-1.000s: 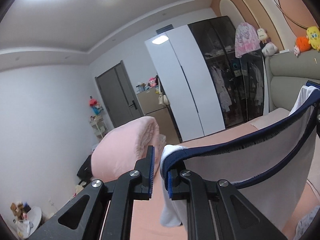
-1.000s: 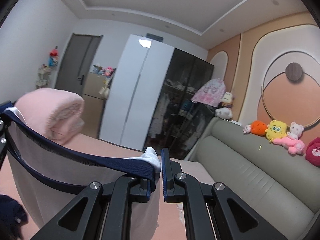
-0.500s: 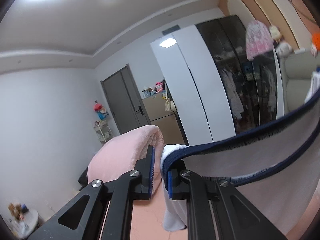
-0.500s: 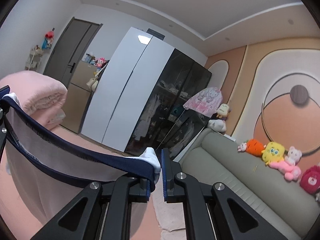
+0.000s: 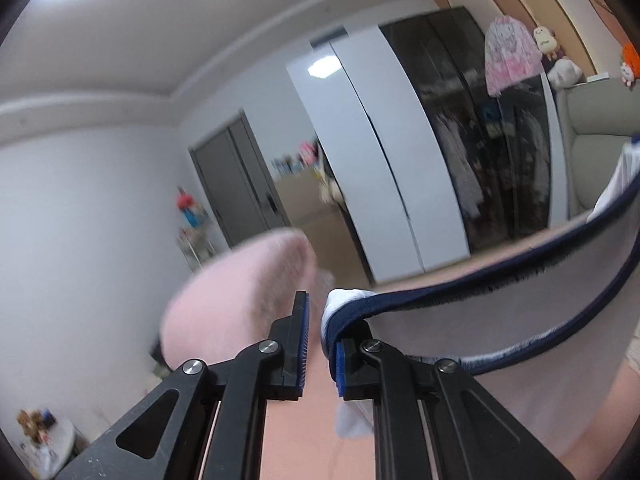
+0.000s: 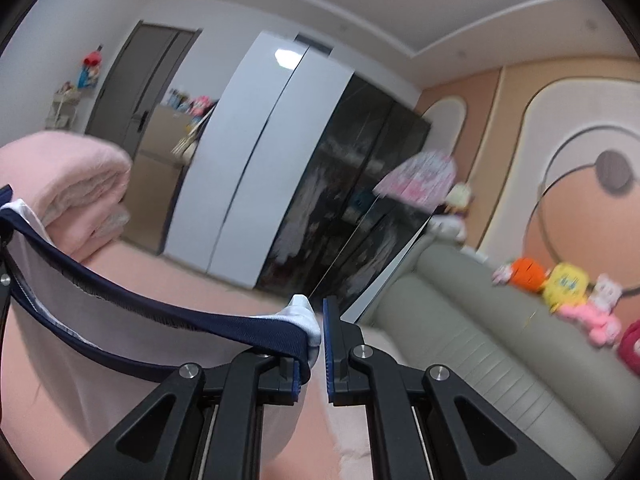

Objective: Fold clothes
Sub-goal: 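Swing the held shirt over the bed and shake it out, then lay the white shirt flat on the bed with both tools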

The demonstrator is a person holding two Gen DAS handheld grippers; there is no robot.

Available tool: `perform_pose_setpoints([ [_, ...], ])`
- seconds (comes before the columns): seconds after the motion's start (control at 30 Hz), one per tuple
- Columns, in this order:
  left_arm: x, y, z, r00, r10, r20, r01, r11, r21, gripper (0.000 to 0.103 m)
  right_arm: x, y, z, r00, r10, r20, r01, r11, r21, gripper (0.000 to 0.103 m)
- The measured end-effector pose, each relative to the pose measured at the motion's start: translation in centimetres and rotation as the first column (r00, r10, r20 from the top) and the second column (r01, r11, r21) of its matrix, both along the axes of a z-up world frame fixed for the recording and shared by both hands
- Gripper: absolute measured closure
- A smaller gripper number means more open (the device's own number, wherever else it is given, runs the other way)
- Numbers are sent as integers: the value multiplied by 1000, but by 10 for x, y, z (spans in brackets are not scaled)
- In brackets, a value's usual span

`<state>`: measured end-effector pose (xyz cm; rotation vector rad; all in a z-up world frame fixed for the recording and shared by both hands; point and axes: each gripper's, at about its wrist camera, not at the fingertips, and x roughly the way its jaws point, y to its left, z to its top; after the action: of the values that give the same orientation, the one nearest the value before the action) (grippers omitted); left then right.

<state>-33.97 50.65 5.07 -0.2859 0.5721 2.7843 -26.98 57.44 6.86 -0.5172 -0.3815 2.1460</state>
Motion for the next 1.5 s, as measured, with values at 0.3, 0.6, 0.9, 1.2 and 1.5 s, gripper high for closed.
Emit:
perform_pose_setpoints([
  [0.3,34,-45,-80,962,-20,272,23,1000,-6,93,41,-50,-104,981,74,181,-68,997,-41,100],
  [0.6,88,-69,-142,890,-56,453,76,997,-27,93,101,-79,-163,970,102,219,-53,975,-218,100],
  [0.9,150,-82,-185,866,-77,495,125,990,-65,93,166,-92,-209,976,71,207,10,930,-367,100],
  [1.2,184,-116,-221,837,-57,545,119,990,-79,92,209,-125,-241,968,93,234,7,919,-394,100],
  [1.5,222,-140,-262,804,-58,592,150,983,-108,93,242,-150,-265,967,109,229,-3,909,-417,100],
])
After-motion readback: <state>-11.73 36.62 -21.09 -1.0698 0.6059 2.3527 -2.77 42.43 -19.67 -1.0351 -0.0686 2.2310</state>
